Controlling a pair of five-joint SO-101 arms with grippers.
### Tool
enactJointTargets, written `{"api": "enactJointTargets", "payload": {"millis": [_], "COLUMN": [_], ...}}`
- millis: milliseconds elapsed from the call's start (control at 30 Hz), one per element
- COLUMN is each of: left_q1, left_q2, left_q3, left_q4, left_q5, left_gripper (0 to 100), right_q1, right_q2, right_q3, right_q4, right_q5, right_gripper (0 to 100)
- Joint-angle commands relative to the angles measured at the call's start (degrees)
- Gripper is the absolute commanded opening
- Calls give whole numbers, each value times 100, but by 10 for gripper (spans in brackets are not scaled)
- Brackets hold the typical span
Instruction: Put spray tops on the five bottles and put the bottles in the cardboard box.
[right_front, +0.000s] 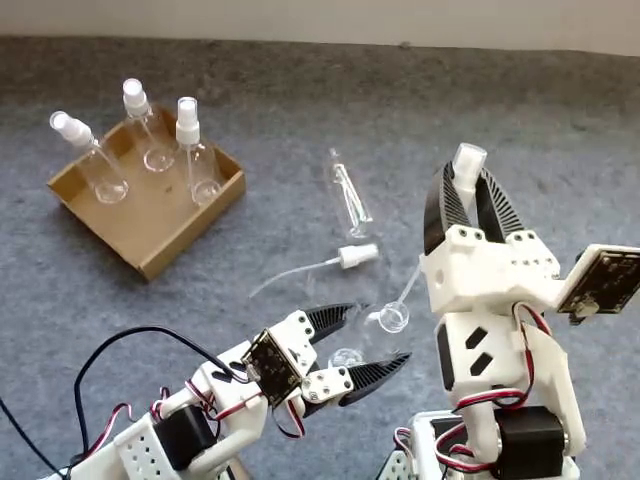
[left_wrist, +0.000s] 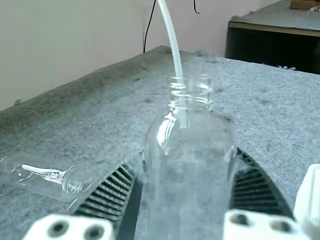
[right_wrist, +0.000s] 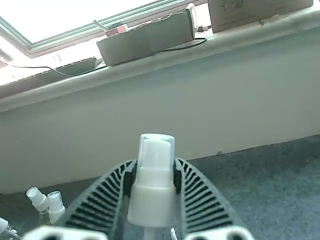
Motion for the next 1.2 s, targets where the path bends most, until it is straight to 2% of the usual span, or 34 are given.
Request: {"api": "enactJointTargets", "payload": {"millis": [0,133,267,467,667,1000,1167], "left_q1": [-224,-549,-637,-637,-637,-637,-637], "left_q2": [-40,-40,-40,-40,-40,-40,-40], "left_q3": [127,127,127,127,127,127,127], "left_q4": [-53,-53,-53,-53,-44,-18,-9], "left_q5": [-53,-44,-35,-35,-35,-35,-35], "left_gripper": [115,115,115,115,115,115,115], "right_q1": [-312,-866,-1279,-1815,-1938,-1947,-1947], "right_q2": [-40,-84,-400,-1059,-1358,-1367,-1367], "right_q3": [-66,-295,-409,-391,-391,-391,-400], "right_q4": [251,743,1007,1455,2053,2624,2738], "right_q5": [-79,-9,756,1257,1503,1495,1503], "right_gripper": [11,12,12,15,16,22,128]}}
